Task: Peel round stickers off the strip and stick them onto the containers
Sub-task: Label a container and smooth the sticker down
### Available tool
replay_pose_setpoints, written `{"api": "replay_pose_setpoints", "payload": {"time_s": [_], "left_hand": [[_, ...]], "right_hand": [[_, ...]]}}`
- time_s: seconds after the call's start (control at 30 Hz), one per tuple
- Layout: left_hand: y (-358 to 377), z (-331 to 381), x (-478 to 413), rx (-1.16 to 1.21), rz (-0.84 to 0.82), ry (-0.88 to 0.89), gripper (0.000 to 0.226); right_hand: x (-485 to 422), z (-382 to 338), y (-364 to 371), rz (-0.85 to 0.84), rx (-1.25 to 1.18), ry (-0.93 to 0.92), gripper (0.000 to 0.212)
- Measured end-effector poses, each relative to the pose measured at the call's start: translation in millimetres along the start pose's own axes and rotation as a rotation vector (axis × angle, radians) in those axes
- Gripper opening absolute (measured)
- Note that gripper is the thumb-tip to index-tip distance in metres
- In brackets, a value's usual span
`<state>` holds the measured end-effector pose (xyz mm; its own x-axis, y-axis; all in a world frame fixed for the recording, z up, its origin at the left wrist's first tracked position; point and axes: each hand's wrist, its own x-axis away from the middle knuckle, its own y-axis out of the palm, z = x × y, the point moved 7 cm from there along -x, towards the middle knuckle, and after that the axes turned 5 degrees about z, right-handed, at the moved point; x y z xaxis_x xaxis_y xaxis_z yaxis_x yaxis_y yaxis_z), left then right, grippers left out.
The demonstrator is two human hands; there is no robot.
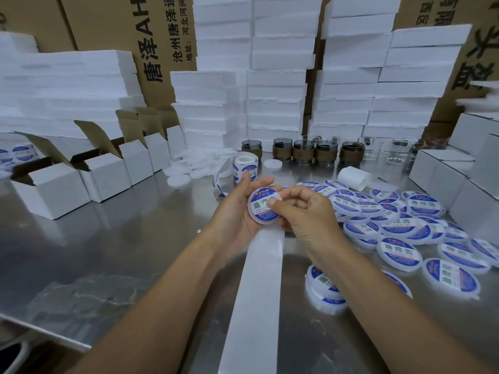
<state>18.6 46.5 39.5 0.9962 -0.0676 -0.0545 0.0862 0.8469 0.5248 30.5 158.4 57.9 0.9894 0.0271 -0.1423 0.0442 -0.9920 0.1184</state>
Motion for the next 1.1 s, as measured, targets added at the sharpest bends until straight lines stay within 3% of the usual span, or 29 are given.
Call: {"api": "replay_pose_setpoints", "payload": {"time_s": [1.1], "left_hand": [[0.7, -4.3, 1.0, -0.022, 0.004, -0.031, 0.040]], "right_hand": [[-5.2, 7.3, -5.3, 0.073, 0.145, 0.016, 0.012]]}}
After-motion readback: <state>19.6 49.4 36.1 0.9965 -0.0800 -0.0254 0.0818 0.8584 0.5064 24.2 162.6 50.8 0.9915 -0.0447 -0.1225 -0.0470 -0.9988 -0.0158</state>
